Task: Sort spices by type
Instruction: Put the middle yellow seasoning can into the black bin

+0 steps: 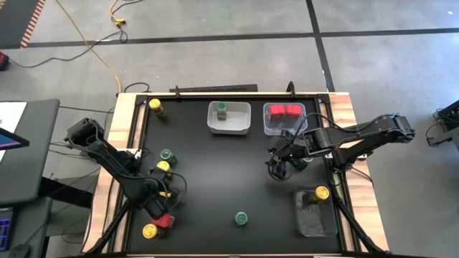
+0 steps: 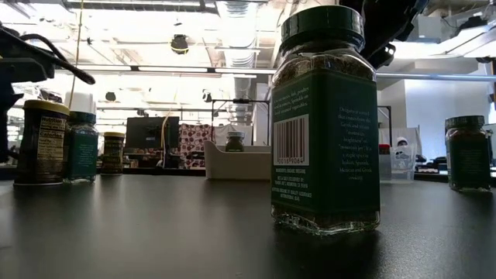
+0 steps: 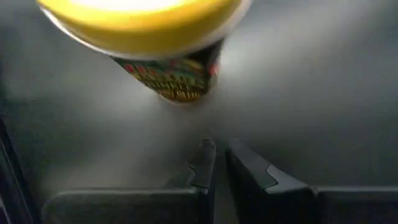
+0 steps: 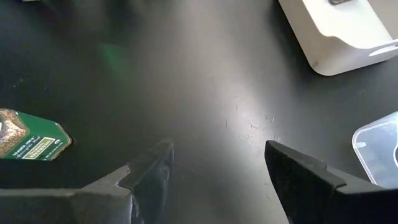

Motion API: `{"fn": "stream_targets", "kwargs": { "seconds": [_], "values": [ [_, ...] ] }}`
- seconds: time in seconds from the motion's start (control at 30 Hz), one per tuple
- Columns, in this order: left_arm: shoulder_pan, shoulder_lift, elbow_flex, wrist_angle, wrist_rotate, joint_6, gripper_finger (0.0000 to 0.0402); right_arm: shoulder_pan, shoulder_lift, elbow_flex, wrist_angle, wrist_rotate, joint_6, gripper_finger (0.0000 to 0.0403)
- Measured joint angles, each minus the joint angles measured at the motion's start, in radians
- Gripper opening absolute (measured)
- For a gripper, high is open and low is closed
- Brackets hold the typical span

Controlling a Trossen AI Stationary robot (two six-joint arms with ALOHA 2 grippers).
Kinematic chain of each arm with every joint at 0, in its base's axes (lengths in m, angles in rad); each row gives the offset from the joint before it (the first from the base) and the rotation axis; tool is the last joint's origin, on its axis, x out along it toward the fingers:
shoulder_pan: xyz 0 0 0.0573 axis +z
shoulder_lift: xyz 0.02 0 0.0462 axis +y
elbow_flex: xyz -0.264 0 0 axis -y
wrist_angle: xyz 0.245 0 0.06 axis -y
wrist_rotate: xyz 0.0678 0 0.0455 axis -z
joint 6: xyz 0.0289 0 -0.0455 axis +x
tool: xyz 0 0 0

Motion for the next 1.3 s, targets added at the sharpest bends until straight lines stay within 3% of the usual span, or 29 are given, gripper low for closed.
{"fn": "stream_targets", "kwargs": {
  "seconds": [0.3, 0.6, 0.77, 1.1, 1.3],
  "values": [
    [0.0, 0.0, 0.0, 0.017, 0.057, 0.022, 0.0029, 0.0, 0.01, -0.001, 0.004, 0.0, 0.0, 0.0282],
    [0.0, 0.0, 0.0, 0.046, 0.024, 0.012, 0.0049, 0.0, 0.01, -0.001, 0.004, 0.0, 0.001, 0.0282],
    [0.0, 0.0, 0.0, 0.053, 0.021, 0.002, 0.0103, 0.0, 0.01, -0.001, 0.004, 0.0, 0.0, 0.0282],
    [0.0, 0.0, 0.0, 0.141, 0.026, 0.07, 0.0253, 0.0, 0.009, -0.001, 0.004, 0.0, 0.0, 0.0282],
    [0.0, 0.0, 0.0, 0.097, 0.034, -0.003, 0.031, 0.0, 0.009, -0.001, 0.004, 0.0, 0.001, 0.0282]
  ]
}}
